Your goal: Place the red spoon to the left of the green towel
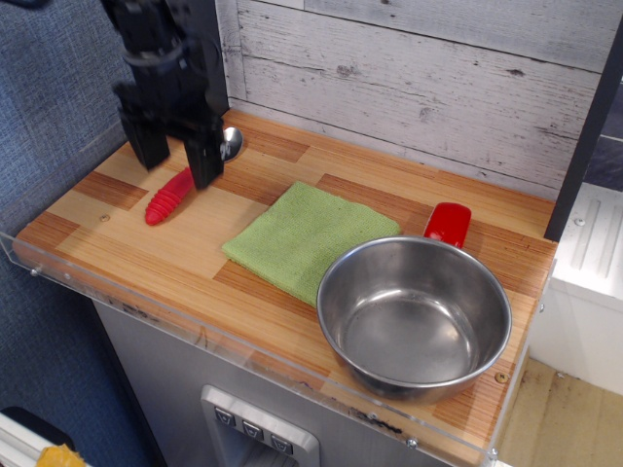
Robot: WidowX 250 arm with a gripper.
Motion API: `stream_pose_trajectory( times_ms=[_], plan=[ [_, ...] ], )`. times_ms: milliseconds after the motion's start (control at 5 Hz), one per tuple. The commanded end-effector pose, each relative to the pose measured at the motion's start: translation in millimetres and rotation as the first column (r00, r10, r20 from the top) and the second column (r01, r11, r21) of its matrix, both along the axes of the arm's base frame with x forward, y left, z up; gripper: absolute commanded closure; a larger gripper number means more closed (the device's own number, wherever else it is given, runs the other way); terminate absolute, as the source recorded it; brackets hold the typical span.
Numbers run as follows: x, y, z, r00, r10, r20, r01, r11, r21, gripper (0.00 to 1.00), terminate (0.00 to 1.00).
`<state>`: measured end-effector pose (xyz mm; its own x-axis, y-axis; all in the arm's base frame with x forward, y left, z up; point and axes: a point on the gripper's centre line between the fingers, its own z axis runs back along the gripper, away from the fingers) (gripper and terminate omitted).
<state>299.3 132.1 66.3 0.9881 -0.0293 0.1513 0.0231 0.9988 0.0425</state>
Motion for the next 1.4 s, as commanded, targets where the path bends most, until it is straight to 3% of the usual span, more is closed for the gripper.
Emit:
stream_pose_trajectory(
  times_ms=[0,1000,1200],
  plan=[
    [-19.1,-39.7,46.0,0.991,0.117,0.068,-0.113,0.992,-0.051,0.00,0.00],
    [-15.7,-45.0,41.7,0.995,0.099,0.025,-0.098,0.994,-0.037,0.00,0.00],
    [-15.7,-45.0,41.7,0.995,0.099,0.025,-0.098,0.994,-0.037,0.00,1.00]
  ],
)
